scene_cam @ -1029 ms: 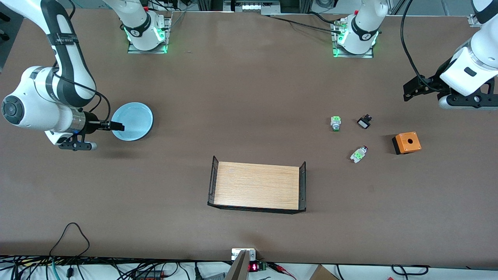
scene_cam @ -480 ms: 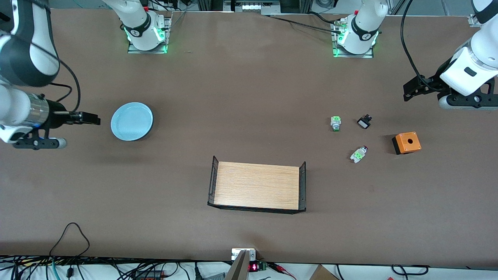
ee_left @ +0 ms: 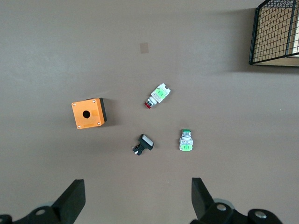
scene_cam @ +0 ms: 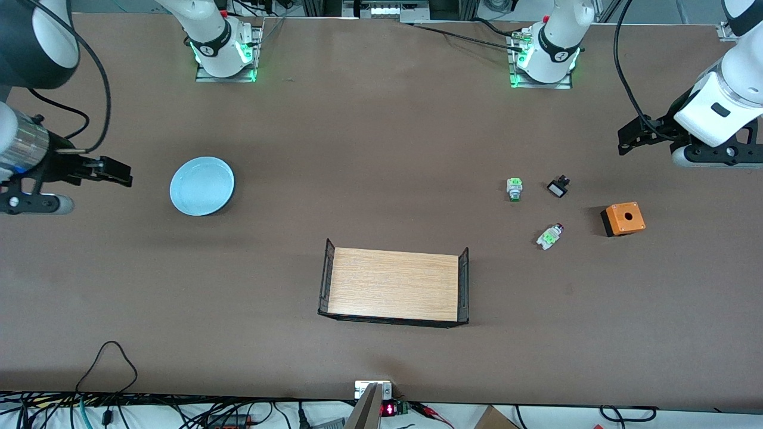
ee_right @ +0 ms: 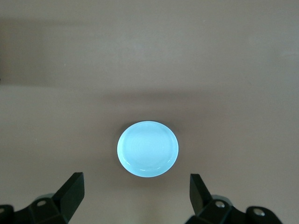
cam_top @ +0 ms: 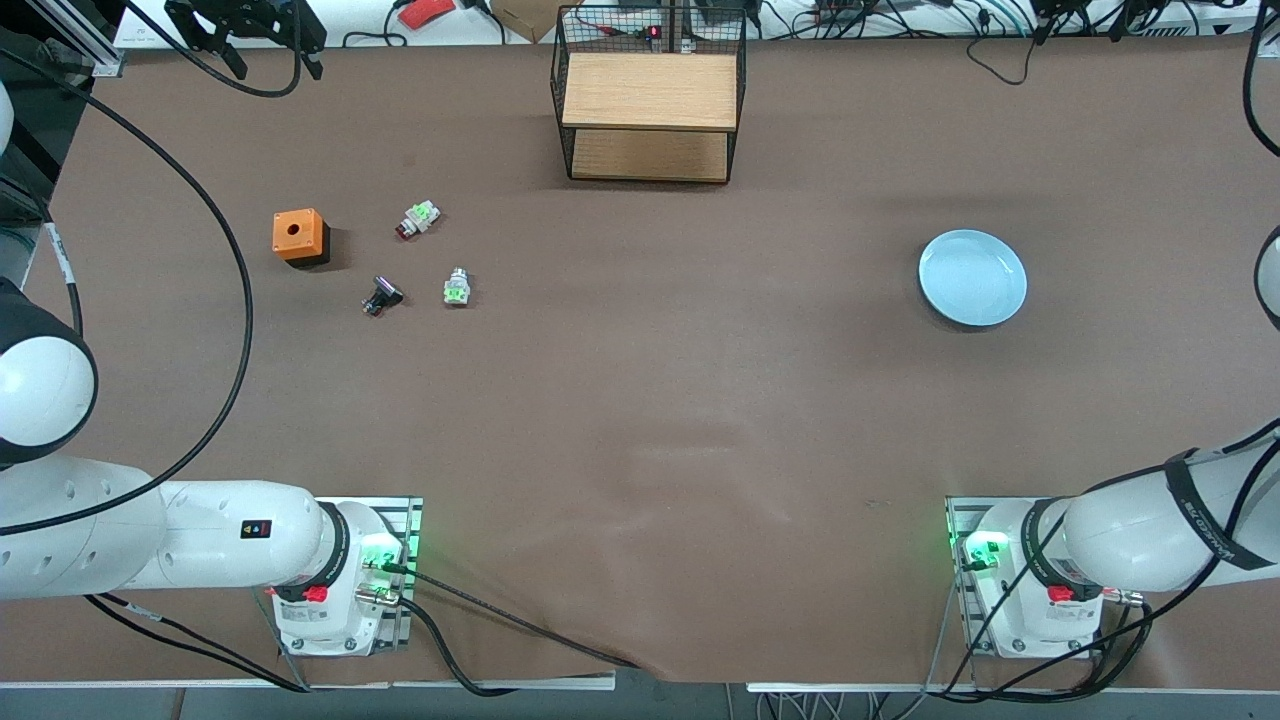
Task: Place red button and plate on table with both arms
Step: 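Open the right gripper and draw it back from the plate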
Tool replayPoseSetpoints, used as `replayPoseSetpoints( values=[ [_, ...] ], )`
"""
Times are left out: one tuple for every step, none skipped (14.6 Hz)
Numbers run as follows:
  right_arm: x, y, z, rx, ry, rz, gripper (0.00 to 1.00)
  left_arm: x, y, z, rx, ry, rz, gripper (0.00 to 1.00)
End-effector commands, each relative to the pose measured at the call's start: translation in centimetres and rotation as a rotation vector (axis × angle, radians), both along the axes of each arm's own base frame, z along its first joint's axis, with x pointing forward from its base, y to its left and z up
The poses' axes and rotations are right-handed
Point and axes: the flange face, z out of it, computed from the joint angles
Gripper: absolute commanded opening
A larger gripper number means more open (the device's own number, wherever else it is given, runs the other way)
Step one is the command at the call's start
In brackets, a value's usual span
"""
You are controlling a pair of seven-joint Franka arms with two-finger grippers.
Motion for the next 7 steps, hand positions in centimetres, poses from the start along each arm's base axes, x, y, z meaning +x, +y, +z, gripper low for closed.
replayPoseSetpoints(
  values=[
    [-1.1, -1.6, 1.6, -0.034, -0.015, -0.031, 1.00, 0.4, 0.1, 0.5, 0.002, 0.003, -0.014, 1.00],
    [-1.6, -2.9, 0.7, -0.034, -0.001, -0.049, 1.00, 0.4, 0.1, 0.5, 0.002, 0.003, -0.014, 1.00],
    [-2.1, -4.2, 0.7, -0.023, -0.013, -0.055, 1.00, 0.3, 0.1, 0.5, 0.002, 0.005, -0.016, 1.00],
    [-2.6, -4.6, 0.0, -0.013, -0.018, -0.021, 1.00, 0.3, 0.1, 0.5, 0.002, 0.005, -0.016, 1.00],
    [-2.9, -4.7, -0.1, -0.010, -0.038, -0.014, 1.00, 0.3, 0.1, 0.5, 0.002, 0.005, -0.016, 1.00],
    [-3.3, -4.6, -0.2, -0.008, -0.046, -0.012, 1.00, 0.3, 0.2, 0.5, 0.002, 0.005, -0.014, 1.00],
    [-3.4, -4.6, -0.3, -0.008, -0.044, -0.015, 1.00, 0.3, 0.2, 0.5, 0.002, 0.005, -0.016, 1.00]
  ],
)
